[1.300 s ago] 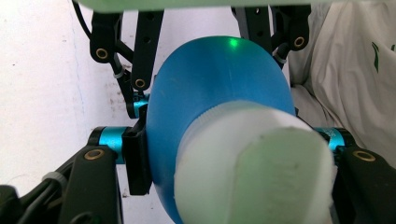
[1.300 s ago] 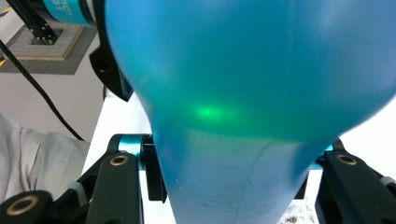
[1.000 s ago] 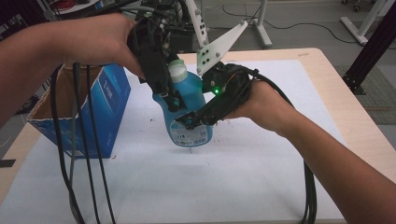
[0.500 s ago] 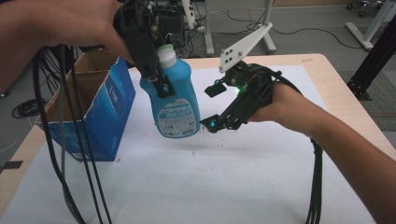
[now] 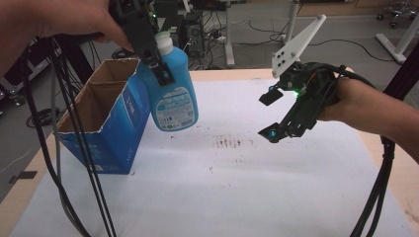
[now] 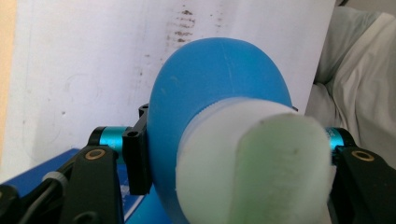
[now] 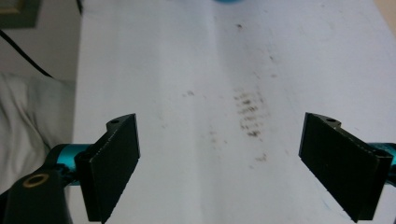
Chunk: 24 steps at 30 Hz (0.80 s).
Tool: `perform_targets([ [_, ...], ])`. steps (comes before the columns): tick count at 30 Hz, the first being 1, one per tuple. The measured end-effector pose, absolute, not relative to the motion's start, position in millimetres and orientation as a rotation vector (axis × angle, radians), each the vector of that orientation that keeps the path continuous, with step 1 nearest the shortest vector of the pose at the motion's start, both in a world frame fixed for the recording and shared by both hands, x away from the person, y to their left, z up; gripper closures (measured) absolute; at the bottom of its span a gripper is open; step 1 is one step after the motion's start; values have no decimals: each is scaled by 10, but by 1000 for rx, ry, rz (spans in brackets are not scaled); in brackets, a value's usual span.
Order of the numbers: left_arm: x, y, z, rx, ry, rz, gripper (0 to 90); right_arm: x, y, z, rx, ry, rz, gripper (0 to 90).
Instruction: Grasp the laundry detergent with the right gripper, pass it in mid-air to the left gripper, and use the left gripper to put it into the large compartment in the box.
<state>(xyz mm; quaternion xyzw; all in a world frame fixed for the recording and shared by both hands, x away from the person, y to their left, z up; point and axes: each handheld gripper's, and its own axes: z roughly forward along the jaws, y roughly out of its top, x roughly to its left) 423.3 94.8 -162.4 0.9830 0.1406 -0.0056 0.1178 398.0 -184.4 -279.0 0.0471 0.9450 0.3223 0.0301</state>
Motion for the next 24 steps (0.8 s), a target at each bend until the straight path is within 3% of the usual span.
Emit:
perform_targets([
  [2,4249,984,-1577,2872,450,-9,382,3987,-1880,-2790,177,2918,940,8],
  [16,4252,1382,-1164,2822,656,31,382,3953,-2428,-2600,267,2954,714,12],
  [24,4207,1650,-1075,2787,745,34,382,3929,-2525,-2613,292,2934,666,13],
])
